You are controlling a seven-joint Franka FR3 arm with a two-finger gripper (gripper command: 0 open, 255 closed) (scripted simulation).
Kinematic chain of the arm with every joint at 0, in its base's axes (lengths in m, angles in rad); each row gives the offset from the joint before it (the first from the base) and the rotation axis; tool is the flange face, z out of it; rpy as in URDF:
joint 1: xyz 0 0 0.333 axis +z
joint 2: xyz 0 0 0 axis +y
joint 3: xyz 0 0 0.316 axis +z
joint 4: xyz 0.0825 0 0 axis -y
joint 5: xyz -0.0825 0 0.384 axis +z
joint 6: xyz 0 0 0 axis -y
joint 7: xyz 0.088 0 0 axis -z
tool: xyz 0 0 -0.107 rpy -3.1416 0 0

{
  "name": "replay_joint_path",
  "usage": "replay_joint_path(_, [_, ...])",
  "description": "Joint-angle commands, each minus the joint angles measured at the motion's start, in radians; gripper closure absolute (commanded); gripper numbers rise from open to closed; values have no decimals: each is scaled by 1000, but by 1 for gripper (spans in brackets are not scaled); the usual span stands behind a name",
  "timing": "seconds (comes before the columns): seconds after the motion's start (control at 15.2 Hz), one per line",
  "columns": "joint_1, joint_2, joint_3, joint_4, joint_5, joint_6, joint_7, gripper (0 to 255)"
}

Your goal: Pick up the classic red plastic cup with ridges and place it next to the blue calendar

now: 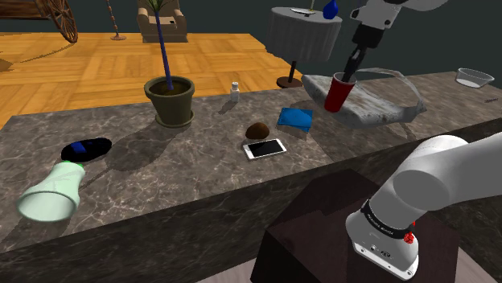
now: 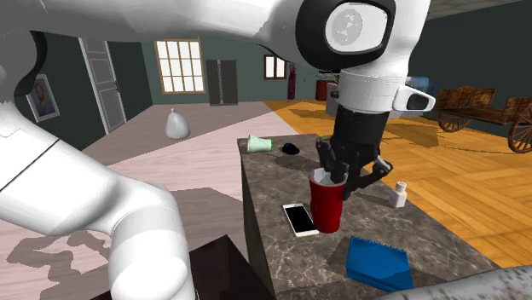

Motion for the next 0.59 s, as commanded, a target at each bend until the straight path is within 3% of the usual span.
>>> replay_joint_path(0.0, [-3,-2,-6,-25,-5,23,-6,255])
replay_joint_path(0.53, [-9,1,-22,-129,-15,130,-13,255])
